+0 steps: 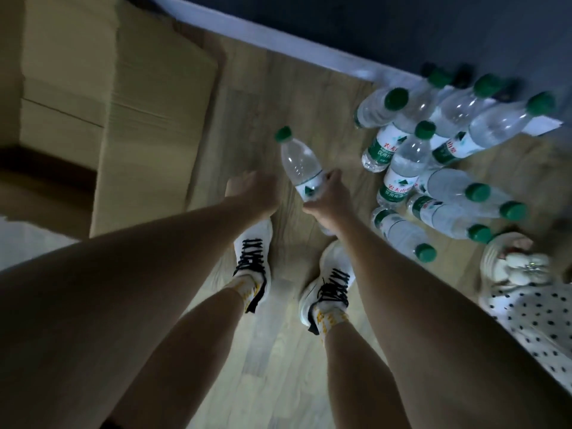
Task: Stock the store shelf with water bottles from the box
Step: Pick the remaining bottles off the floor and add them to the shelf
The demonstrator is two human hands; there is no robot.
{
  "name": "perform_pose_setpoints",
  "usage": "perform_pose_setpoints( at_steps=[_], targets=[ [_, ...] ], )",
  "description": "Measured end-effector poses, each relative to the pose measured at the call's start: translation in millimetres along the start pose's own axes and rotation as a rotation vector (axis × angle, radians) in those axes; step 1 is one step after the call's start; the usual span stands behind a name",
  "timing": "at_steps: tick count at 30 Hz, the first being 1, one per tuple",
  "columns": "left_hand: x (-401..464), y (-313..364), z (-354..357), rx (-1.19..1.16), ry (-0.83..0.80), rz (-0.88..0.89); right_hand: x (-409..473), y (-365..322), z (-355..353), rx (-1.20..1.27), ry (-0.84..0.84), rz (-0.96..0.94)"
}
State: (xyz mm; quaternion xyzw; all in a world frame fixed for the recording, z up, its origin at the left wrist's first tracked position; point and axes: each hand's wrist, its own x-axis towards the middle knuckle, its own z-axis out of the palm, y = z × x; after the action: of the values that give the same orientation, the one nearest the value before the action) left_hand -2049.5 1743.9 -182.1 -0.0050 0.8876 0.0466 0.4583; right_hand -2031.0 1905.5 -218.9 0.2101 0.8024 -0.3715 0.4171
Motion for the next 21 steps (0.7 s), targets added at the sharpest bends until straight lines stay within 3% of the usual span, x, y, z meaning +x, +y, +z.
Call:
perform_pose_setpoints(
  at_steps=[5,11,14,21],
  targets=[
    [-93,12,-83,-0.042,-0.026,-0.020,-117,-71,-54,0.053,-0.019,-0.132],
    [-252,23,-253,-0.139,0.039,-0.015,-288,-216,-177,0.055,-0.012,-0.303],
    [-338,17,-342,-0.178,0.184,-0.023,-375,-288,-232,0.031,0.080,-0.423],
    [-518,10,-533,-0.028,0.476,0.012,-530,-413,-317,0.060,0.195,-0.648]
  ],
)
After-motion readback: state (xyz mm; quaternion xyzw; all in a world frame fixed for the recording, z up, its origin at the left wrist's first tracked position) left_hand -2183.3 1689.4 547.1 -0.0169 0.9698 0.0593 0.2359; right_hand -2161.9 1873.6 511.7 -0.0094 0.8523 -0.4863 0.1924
